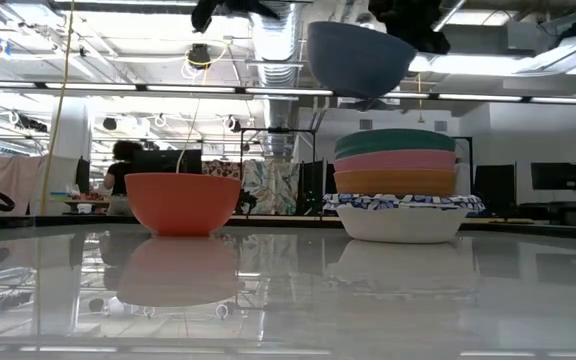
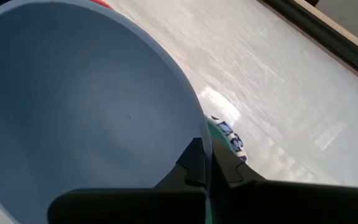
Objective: Nest bowls inside each other
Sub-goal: Stack the blue bowl on top of the green bowl
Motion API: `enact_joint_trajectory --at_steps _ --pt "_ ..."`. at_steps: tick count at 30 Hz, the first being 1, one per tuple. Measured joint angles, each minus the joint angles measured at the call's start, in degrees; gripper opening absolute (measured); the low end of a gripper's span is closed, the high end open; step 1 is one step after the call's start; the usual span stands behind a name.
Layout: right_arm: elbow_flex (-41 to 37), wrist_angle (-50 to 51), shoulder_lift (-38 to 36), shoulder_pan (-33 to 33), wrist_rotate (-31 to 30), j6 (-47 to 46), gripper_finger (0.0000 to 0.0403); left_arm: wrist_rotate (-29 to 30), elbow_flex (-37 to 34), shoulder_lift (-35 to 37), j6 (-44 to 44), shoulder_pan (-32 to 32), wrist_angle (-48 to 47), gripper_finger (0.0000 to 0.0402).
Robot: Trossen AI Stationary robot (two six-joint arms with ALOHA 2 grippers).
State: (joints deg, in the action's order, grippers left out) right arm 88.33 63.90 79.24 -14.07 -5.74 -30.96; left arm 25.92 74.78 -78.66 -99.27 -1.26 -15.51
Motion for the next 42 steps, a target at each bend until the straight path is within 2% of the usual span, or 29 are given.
enact_joint_trajectory --at_steps 8,15,19,23,31,35,42 --pt "0.0 -1.3 0.0 -0.8 -0.4 0.0 0.0008 1.4 -0.1 -4.7 -4.7 0.1 0.4 0.0133" --pt "0.0 -0.8 0.5 -1.5 -0.4 1.4 0.0009 1.4 0.0 -5.8 -4.6 -0.1 6.5 0.0133" --pt "0.0 -2.2 1.0 -2.3 -0.2 2.5 0.0009 0.5 0.0 -5.8 -4.6 -0.1 4.5 0.0133" --pt "0.0 -3.7 2.0 -2.8 1.1 3.4 0.0009 -3.2 -0.1 -5.8 -6.5 0.2 0.2 0.0133" --pt "0.0 -5.7 2.6 -2.2 2.1 4.1 0.0009 -3.3 -0.1 -5.8 -5.1 1.2 -0.9 0.0133" --pt "0.0 -5.8 2.6 -2.1 2.9 4.3 0.0009 -5.3 -0.1 -5.8 -5.3 1.3 -2.1 0.0133" --pt "0.0 -6.2 3.5 -0.8 2.6 4.3 0.001 -4.7 -0.1 -5.8 -3.6 1.3 -3.3 0.0133"
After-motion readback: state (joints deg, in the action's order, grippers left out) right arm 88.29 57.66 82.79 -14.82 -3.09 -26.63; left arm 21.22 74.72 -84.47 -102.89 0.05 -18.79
